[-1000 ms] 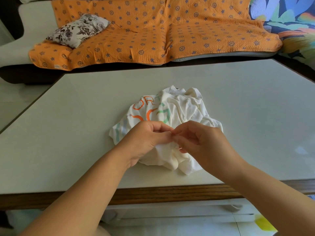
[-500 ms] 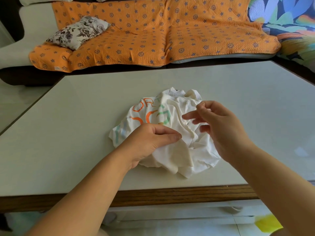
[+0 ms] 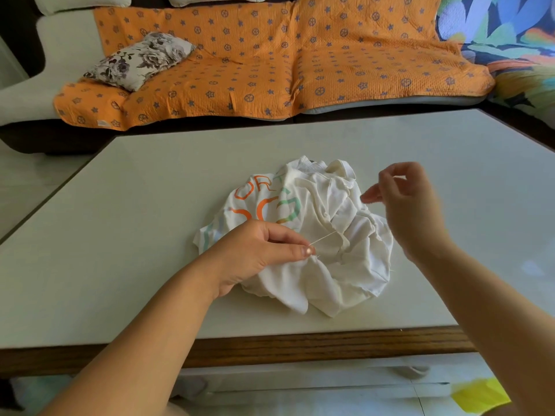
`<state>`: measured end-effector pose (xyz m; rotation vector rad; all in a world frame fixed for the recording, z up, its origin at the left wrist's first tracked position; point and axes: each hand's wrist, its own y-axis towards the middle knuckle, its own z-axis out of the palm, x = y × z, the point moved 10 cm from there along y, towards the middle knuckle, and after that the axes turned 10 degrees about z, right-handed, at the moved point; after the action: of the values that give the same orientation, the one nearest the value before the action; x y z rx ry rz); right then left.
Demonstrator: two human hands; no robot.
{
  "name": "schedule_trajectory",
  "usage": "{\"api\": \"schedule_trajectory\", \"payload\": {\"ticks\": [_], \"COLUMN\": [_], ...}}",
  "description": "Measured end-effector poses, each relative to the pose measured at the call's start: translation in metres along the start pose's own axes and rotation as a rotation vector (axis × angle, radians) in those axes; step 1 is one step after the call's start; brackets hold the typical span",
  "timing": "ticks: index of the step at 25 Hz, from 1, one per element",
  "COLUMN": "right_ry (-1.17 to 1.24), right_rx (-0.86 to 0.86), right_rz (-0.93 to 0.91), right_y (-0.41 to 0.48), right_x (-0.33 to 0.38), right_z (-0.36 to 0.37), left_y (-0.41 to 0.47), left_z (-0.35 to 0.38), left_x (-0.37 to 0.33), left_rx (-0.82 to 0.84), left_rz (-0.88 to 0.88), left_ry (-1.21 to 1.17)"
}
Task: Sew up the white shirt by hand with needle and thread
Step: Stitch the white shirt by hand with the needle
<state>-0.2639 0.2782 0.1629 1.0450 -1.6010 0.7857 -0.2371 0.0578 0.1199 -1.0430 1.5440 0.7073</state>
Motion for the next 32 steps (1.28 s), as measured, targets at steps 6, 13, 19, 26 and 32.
{"api": "schedule_trajectory", "payload": {"ticks": [6, 13, 19, 26, 32], "right_ry": [-0.499, -0.577, -0.508, -0.703, -0.531], "right_rx": [0.369, 0.612, 0.213, 0.143, 0.571], "right_rz": [-0.285, -0.310, -0.285, -0.238, -0.283], "right_y": [-0.043, -0.070, -0.036, -0.020, -0.071], "right_x": [0.023, 0.018, 0.023, 0.014, 0.021], "right_z": [0.050, 0.066, 0.036, 0.033, 0.066], "left_y": [0.000, -0.003, -0.003, -0.003, -0.002], "left_z": [-0.001, -0.002, -0.001, -0.001, -0.002], "left_x": [-0.001, -0.003, -0.001, -0.002, -0.002], "left_rx": [-0.002, -0.012, -0.004, 0.001, 0.003], "left_rz": [-0.003, 0.003, 0.001, 0.006, 0.013], "left_ry": [-0.004, -0.015, -0.001, -0.022, -0.008]}}
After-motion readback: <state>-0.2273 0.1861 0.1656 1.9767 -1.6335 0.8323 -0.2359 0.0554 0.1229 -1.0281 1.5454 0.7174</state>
